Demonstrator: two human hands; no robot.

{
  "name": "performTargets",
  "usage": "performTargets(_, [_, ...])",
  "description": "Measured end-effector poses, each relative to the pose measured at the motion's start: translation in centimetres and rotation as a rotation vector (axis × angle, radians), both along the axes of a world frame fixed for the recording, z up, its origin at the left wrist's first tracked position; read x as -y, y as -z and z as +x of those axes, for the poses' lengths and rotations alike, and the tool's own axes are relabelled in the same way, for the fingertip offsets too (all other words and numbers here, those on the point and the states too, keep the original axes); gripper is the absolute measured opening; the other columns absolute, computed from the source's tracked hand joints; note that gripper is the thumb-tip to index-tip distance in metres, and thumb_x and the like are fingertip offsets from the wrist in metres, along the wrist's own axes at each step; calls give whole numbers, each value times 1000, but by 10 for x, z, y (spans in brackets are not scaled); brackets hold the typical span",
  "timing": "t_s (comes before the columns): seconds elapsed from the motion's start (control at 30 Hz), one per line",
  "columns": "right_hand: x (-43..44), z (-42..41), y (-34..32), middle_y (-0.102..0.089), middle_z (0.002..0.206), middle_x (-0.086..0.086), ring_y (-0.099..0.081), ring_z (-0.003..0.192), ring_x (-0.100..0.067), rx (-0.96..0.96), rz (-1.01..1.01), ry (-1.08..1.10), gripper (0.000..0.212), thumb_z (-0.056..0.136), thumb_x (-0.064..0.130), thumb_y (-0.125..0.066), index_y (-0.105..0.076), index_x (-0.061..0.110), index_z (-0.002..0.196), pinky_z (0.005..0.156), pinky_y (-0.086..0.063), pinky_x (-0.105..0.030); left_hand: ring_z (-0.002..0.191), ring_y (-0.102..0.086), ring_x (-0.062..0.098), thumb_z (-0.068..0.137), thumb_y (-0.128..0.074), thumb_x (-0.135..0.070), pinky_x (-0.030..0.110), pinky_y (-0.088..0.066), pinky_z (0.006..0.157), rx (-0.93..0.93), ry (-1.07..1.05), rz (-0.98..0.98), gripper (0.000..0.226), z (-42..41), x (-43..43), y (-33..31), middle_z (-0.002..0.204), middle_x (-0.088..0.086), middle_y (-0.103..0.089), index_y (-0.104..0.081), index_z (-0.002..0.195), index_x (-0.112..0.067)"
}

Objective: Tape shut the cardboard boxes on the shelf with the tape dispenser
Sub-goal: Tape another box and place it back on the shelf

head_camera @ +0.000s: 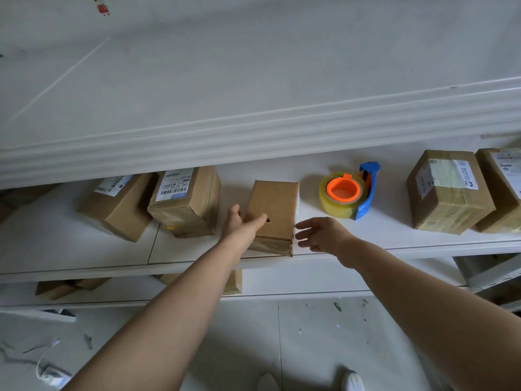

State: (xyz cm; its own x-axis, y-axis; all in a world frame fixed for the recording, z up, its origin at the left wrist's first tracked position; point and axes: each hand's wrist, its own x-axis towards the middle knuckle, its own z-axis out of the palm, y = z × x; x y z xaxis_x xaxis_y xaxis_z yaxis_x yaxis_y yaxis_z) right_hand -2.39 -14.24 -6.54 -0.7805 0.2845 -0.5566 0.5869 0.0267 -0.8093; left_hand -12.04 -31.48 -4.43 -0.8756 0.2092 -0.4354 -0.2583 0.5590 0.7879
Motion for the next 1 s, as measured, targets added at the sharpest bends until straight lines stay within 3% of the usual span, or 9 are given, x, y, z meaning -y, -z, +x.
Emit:
performTargets(0.13, [2,1,1,-68,102,-4,-64,84,-14,20,46,24,44,92,-10,-32,-63,14,112,73,-50,-25,146,-4,25,51,-79,-69,44,-20,117,-176,274,-455,141,12,-5,-3,157,2,-3,7,152,-22])
performTargets(0.23, [2,2,2,-67,102,-2,-63,84,-12,38,51,6,43,91,-11,-37,-60,14,117,71,-49,-23,141,-12,27,47,-74,-76,42,-28,111,-293,291,-599,144,18,-11,-2,147,6,-16,5,152,-17])
performTargets(0.33, [1,6,-1,-66,108,-1,-63,87,-12,42,1,-91,44,92,-9,-42,-62,20,118,70,-48,-22,136,-21,27,45,-72,-78,44,-35,106,-267,285,-599,140,17,-16,1,139,6,-23,-1,150,-20])
performTargets(0.43, [-2,9,0,-66,110,4,-64,96,-12,54,-9,-143,44,94,-6,-40,-68,24,110,73,-49,-23,140,-16,27,53,-75,-62,47,-31,109,-217,377,-584,132,7,-15,-2,146,6,-17,5,150,-23])
performTargets(0.5, [-5,8,4,-67,112,4,-64,99,-15,17,63,-37,39,92,-4,-44,-69,23,104,78,-50,-26,144,-7,28,62,-75,-45,46,-23,115,-194,496,-620,125,-3,-11,-8,156,2,-5,10,151,-22])
performTargets(0.6, [-10,3,8,-57,129,1,-56,106,-20,-82,242,196,45,85,0,-54,-54,21,124,91,-50,-35,147,6,29,72,-68,-26,39,-11,118,-240,604,-697,111,-10,-3,-16,160,-8,10,10,152,-22])
performTargets(0.7, [-7,-1,1,-45,140,2,-47,125,-20,-160,231,166,68,83,-1,-60,-37,21,143,99,-46,-38,148,0,24,75,-62,-10,33,-14,117,-250,570,-629,106,-9,6,-16,161,-8,5,8,153,-27])
performTargets(0.87, [3,-2,-6,-63,119,2,-62,106,-19,-189,185,116,44,86,0,-57,-57,15,127,87,-50,-31,145,-20,13,73,-55,12,29,-37,109,-261,566,-389,114,-12,18,-13,159,-15,-10,16,150,-34])
performTargets(1.0, [0,0,-6,-69,101,-1,-66,84,-15,-114,134,110,38,86,-8,-44,-62,15,110,60,-43,-19,141,-27,14,77,-50,19,20,-41,93,-330,525,-339,111,-16,22,-19,157,-14,-20,17,150,-31])
